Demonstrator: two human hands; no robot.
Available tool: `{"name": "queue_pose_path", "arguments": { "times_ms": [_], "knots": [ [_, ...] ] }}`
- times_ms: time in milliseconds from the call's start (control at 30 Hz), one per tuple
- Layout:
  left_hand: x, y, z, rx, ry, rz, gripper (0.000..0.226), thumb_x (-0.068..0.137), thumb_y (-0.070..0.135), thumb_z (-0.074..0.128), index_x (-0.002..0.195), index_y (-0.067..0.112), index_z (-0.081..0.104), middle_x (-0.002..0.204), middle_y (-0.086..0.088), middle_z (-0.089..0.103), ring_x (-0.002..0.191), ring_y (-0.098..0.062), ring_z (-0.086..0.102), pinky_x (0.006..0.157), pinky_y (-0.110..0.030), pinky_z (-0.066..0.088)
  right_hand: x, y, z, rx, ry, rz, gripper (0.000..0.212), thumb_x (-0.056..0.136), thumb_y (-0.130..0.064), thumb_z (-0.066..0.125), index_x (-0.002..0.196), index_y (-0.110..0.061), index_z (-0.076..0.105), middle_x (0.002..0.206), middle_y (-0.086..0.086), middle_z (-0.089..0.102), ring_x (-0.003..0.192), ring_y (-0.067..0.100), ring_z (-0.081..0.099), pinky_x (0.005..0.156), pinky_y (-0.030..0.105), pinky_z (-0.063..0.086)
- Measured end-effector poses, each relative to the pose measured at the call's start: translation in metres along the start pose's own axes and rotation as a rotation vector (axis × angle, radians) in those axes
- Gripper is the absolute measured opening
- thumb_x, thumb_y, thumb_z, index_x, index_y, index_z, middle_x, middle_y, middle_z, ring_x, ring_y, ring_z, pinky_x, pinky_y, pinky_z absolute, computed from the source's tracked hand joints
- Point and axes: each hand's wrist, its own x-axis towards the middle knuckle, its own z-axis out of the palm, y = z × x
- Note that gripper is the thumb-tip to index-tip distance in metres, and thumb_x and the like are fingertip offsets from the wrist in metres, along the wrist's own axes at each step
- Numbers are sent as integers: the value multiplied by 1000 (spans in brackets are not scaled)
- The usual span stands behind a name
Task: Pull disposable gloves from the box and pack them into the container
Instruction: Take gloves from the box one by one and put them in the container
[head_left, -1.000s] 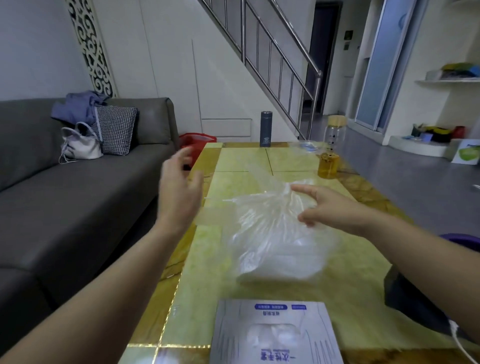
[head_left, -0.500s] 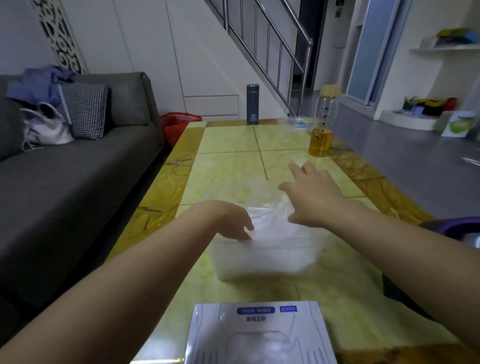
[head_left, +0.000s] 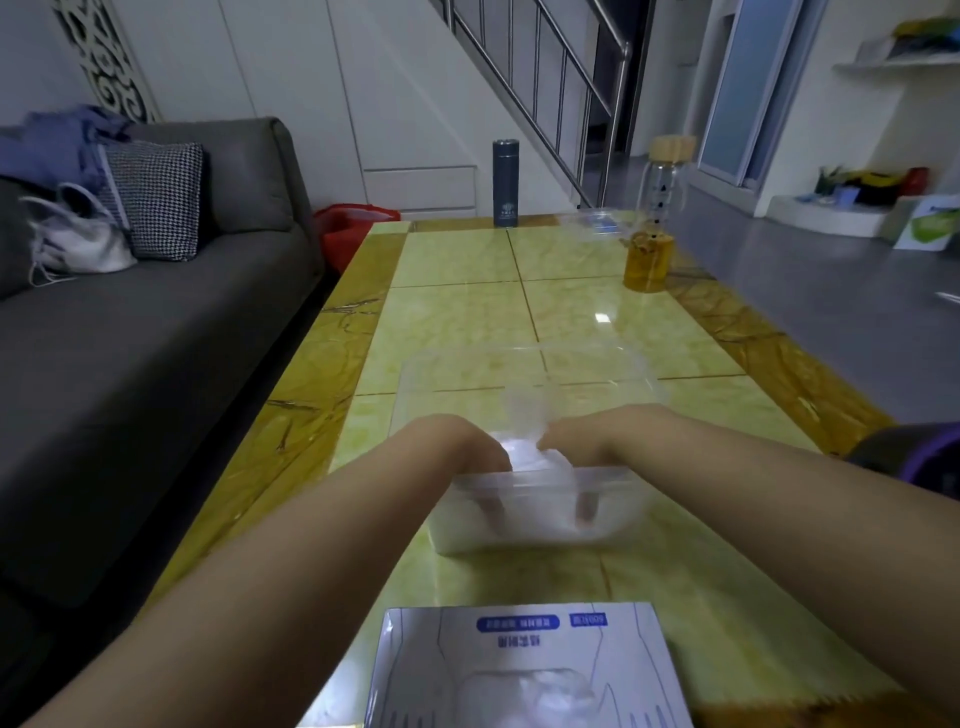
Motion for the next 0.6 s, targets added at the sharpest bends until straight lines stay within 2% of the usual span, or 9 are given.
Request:
{"name": "queue_pose_path", "arguments": {
  "times_ms": [100,200,267,300,367,433,500,567,600],
  "knots": [
    [-8,-2,-2,30,59,23,62,95,41,52,149,21,30,153,-3,30,137,-25,33,109,-35,28,-8,0,-3,23,48,24,100,71,-37,82,150,-20,23,157,-1,20,142,23,24,113,43,28],
    [-31,-6,-3,-94,304,62,52,96,36,51,144,18,40,146,-2,43,131,-21,43,108,-34,33,-36,-3,-11,121,295,-16,74,80,-34,74,144,-20,38,149,-1,37,134,21,38,108,36,35],
    [-55,-8,-1,-243,528,106,43,96,29,53,137,18,49,136,1,54,120,-16,53,103,-30,40,-65,-8,-14,205,548,-82,52,85,-31,68,134,-22,52,136,-4,53,118,14,52,98,29,42],
    [-68,-9,2,-318,636,133,39,96,26,54,134,20,52,130,2,58,113,-13,57,99,-27,44,-81,-12,-13,249,672,-130,43,87,-30,66,128,-23,57,126,-7,60,103,6,56,88,24,45],
    [-96,-11,18,-430,837,189,32,95,22,54,126,23,58,117,7,63,99,-6,60,88,-19,49,-115,-27,-3,322,817,-238,29,89,-29,63,118,-25,64,102,-17,62,76,-3,53,70,15,41],
    [-118,-11,43,-480,977,226,25,95,20,54,117,25,63,103,12,64,88,-1,59,76,-12,47,-139,-44,17,330,745,-334,22,91,-29,61,112,-28,66,91,-23,57,71,-4,51,65,11,37],
    [-134,-7,72,-518,1016,244,20,94,19,55,110,25,66,96,13,64,83,1,58,70,-13,47,-151,-61,45,216,553,-397,23,93,-26,58,114,-28,67,98,-20,58,74,-6,49,68,10,37],
    [-143,-2,99,-514,938,245,21,92,22,59,112,25,65,102,11,65,85,2,57,73,-14,48,-152,-75,70,42,406,-419,30,95,-19,55,122,-27,63,118,-10,58,89,-2,50,79,16,42],
    [-144,1,113,-481,846,231,28,90,26,62,119,26,62,111,9,62,92,1,56,79,-12,46,-151,-81,79,-21,372,-413,33,95,-18,54,126,-28,60,124,-6,54,99,5,52,84,22,44]
  ]
}}
